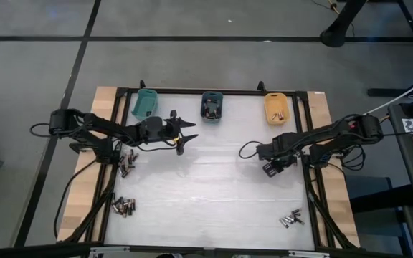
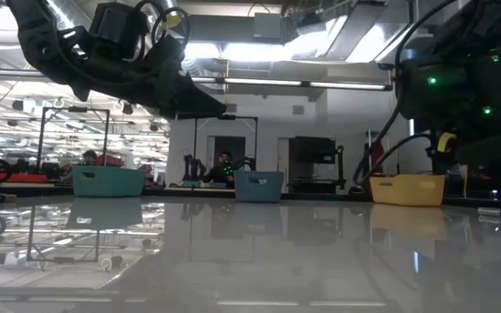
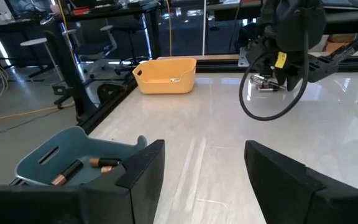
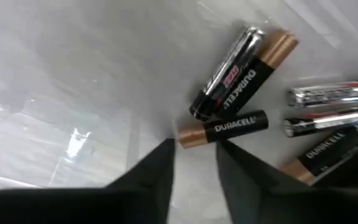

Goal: Sort batteries
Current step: Put the silver battery into the yellow bin

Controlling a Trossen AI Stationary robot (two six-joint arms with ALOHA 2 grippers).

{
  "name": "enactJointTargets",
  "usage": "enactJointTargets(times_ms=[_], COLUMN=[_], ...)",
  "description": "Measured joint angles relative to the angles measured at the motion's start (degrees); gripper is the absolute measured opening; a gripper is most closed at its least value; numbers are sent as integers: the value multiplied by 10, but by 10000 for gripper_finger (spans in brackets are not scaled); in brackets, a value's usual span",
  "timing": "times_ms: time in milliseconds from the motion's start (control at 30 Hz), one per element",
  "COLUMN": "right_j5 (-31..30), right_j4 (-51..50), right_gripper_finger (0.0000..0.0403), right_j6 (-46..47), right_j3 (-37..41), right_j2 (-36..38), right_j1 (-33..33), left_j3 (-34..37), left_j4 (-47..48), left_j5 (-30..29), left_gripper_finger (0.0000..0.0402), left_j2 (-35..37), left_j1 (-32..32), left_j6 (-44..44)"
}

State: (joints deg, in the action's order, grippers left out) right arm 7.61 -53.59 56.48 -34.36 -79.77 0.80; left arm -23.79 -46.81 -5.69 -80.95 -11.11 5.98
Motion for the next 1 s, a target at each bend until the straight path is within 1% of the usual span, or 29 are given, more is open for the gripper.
enactJointTargets(times_ms=[133, 200, 367, 433, 500, 633, 733, 800, 867, 1000], right_j5=[10, 12, 51, 56, 46, 4, -21, -29, -31, -47], right_j4=[23, 27, 18, 18, 22, 0, -4, 14, 38, 67], right_gripper_finger=[31, 10, 37, 38, 32, 8, 5, 15, 34, 97], right_j6=[-2, 0, 10, -1, -21, -40, -40, -40, -40, -42], right_j3=[1, 1, -8, -23, -47, -99, -131, -140, -140, -135], right_j2=[0, 0, -2, -3, -2, -2, -2, -2, -2, -9], right_j1=[0, 0, 0, 0, 0, -1, -1, 0, -1, -1], left_j3=[0, 0, 0, 0, 0, 0, 0, 0, 0, 0], left_j4=[0, 0, 0, 0, 0, 0, 0, 0, 0, 0], left_j5=[0, 0, 0, 0, 0, 0, 0, 0, 0, 0], left_gripper_finger=[210, 210, 210, 210, 210, 210, 210, 210, 210, 210], left_j2=[0, 0, 0, 0, 0, 0, 0, 0, 0, 0], left_j1=[0, 0, 0, 0, 0, 0, 0, 0, 0, 0], left_j6=[0, 0, -11, -12, -10, -11, -11, -11, -11, -11])
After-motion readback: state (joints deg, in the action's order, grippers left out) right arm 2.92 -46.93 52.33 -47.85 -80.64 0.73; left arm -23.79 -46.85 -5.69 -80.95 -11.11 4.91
